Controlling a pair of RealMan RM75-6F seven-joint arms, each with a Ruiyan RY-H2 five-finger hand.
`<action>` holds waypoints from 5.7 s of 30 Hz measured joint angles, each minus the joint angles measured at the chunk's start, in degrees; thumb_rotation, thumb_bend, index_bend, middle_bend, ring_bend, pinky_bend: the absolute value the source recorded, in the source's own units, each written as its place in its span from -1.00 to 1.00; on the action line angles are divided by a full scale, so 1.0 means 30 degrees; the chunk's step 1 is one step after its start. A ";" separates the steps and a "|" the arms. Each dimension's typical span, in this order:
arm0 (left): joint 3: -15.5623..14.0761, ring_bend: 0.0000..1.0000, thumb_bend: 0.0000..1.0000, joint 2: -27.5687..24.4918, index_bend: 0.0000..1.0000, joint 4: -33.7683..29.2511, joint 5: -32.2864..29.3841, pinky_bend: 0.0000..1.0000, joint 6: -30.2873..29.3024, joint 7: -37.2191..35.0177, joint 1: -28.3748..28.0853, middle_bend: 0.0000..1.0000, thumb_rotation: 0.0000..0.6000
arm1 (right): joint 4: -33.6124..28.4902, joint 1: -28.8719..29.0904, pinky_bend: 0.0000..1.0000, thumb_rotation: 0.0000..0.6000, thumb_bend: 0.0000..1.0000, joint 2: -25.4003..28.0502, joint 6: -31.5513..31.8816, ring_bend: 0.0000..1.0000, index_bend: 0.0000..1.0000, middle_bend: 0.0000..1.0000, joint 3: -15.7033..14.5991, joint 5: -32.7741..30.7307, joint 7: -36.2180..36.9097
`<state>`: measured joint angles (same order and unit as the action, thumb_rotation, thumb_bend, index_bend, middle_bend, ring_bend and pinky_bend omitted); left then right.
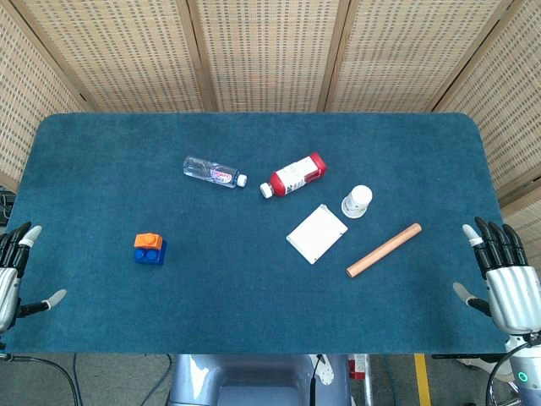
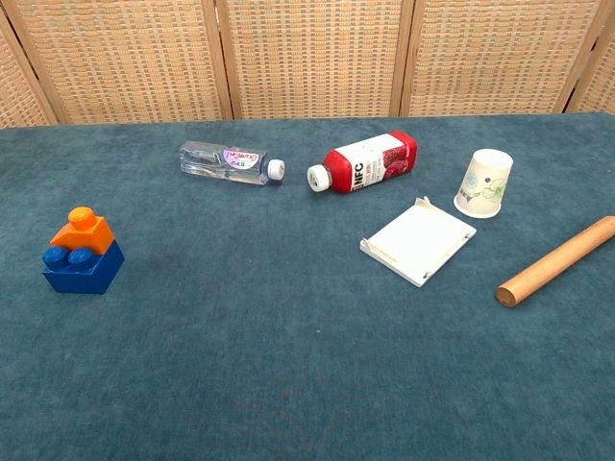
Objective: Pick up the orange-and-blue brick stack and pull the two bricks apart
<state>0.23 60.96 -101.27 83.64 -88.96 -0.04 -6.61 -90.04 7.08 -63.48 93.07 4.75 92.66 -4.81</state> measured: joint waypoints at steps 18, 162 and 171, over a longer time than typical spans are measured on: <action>0.1793 -1.00 -0.75 0.0748 -0.51 0.1205 -0.1175 -1.00 0.6313 -0.0087 -0.3986 -0.71 1.00 | 0.0351 0.0133 -1.00 1.00 -1.00 -0.0339 -0.0245 -1.00 -1.00 -1.00 0.0326 -0.0173 0.0470; 1.1368 -0.95 -0.09 1.4007 0.15 0.4115 -0.8891 -1.00 1.4383 -2.1509 -1.2814 0.14 1.00 | -0.0338 1.2571 -1.00 1.00 -0.74 -0.5752 -0.7794 -0.60 0.16 0.11 0.5277 -0.2980 0.3619; 1.1476 -0.95 -0.08 1.4137 0.15 0.4267 -0.8857 -1.00 1.4623 -2.1354 -1.2679 0.14 1.00 | 0.0805 1.2649 -0.99 1.00 -0.61 -0.6558 -0.6515 -0.57 0.22 0.18 0.5268 -0.2188 0.4512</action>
<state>34.65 103.37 -88.47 57.07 -45.09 -64.11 -44.65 -87.63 45.03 -83.15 73.52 20.55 86.10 8.73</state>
